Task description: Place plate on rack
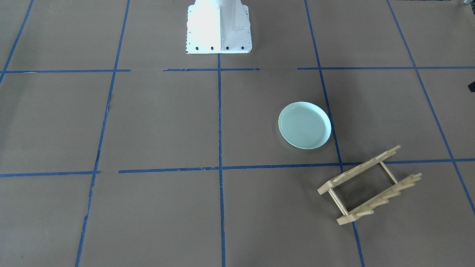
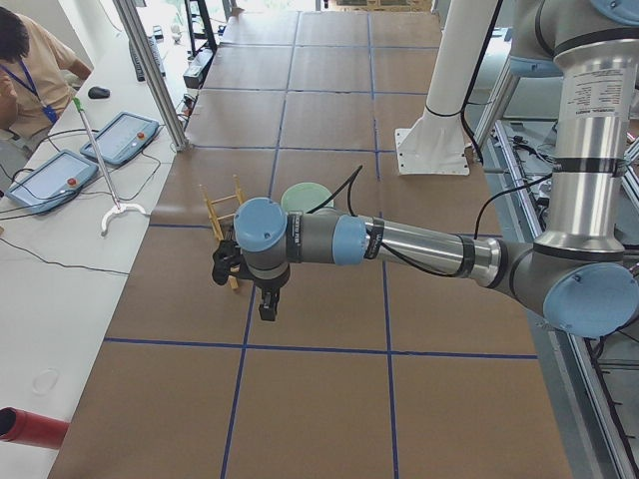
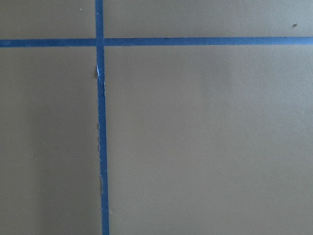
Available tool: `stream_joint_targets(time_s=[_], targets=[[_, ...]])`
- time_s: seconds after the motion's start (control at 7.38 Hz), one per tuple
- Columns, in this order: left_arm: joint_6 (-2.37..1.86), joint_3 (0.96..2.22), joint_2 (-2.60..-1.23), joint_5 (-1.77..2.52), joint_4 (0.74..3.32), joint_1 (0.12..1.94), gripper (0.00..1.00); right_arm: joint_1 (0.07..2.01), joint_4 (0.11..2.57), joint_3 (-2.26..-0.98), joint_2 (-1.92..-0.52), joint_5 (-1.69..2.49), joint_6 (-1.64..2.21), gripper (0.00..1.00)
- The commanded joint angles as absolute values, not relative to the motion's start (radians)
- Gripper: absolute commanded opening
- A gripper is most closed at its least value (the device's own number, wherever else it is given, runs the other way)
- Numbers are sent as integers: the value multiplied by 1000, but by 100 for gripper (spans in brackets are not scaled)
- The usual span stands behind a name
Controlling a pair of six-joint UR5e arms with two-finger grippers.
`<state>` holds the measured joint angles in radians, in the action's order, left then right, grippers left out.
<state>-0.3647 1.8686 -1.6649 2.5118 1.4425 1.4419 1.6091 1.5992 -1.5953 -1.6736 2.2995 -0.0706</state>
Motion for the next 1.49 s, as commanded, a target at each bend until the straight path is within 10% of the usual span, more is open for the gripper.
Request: stream_joint_targets(time_s=[0.0, 1.36], targets=[[-744, 1902, -1834, 2431, 1447, 1249, 100, 1609, 1600, -1595, -1674, 2299, -71, 100], [-1193, 1494, -2201, 2022, 1592, 709, 99, 1609, 1598, -1595, -1674, 2299, -71, 100]])
